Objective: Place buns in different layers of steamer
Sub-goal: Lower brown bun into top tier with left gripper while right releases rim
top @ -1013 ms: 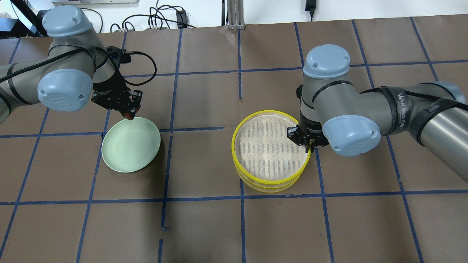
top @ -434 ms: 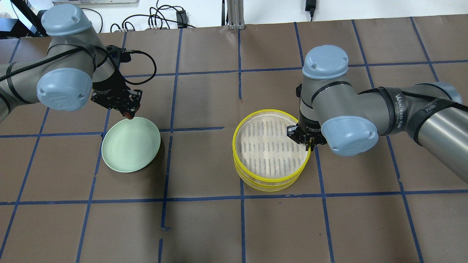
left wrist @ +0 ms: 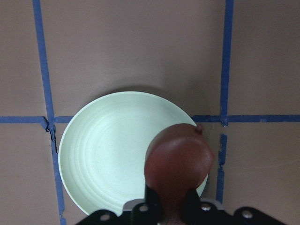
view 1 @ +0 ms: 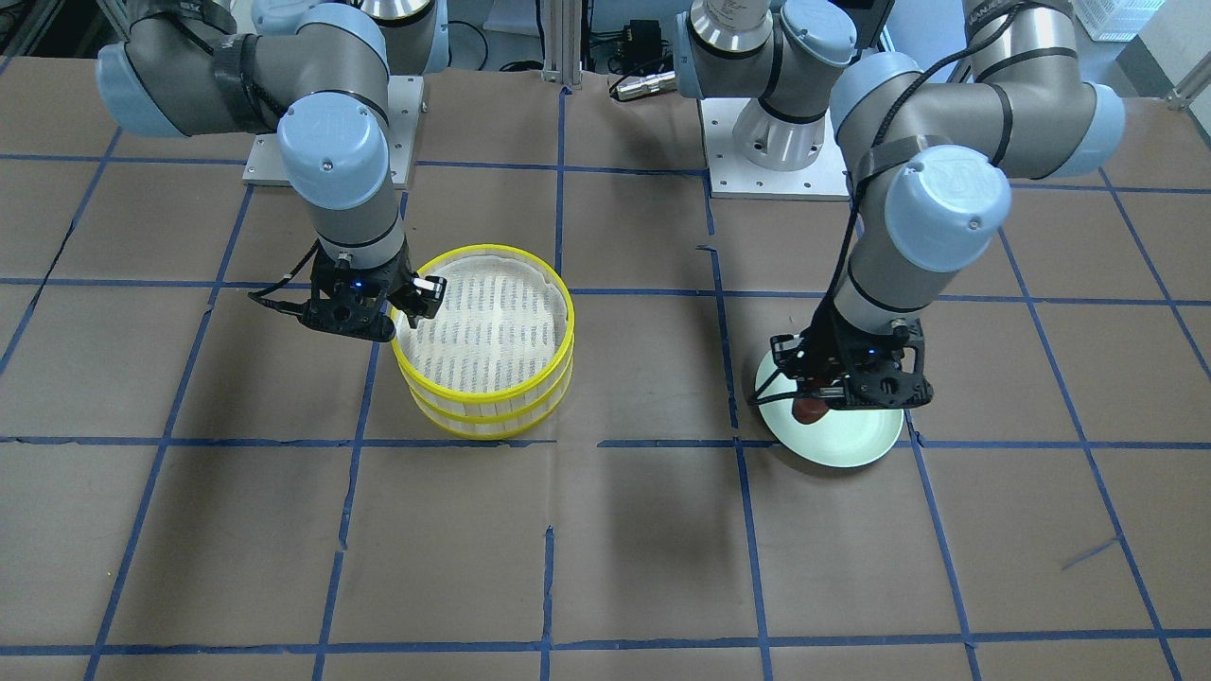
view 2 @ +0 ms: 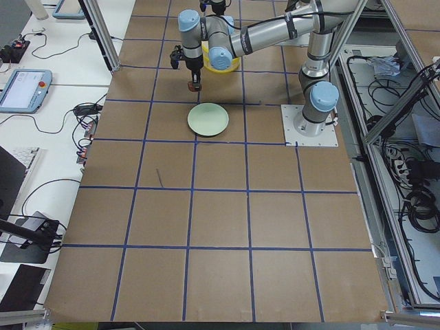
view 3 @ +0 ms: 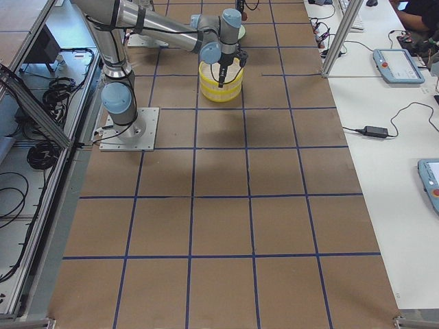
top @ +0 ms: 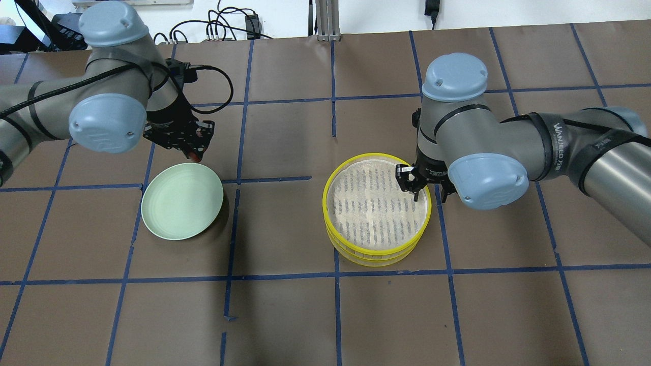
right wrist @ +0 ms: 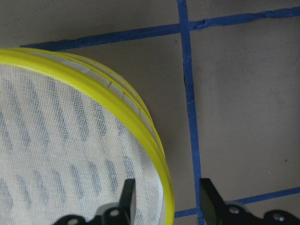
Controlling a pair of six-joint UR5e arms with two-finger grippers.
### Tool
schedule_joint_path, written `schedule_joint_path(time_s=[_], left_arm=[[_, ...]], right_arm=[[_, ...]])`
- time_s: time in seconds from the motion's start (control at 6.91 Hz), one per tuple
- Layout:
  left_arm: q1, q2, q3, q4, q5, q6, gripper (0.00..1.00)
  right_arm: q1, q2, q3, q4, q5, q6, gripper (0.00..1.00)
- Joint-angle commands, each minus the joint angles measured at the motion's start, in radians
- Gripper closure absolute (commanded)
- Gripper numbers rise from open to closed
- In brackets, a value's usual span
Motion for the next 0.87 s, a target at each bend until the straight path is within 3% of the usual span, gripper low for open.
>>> schedule_joint_path(time_s=[0.0, 0.43, 0.72], left_arm=[[-0.191, -0.008, 0.027, 0.002, -0.067, -0.237, 0.71], [-0.364, -0.038, 0.079, 0.017, -0.175, -0.455, 0.71], [-0.465, -0.098, 0.087, 0.126, -0.171, -0.607, 0.71]], right_arm=[[-0.049, -0.014, -0.082, 0.096, -0.002, -0.034, 0.0], [-0.212, -0.13, -0.211, 0.405, -0.036, -0.317, 0.0], [-0.231, -0.17, -0.318, 0.477, -0.036, -0.322, 0.01]])
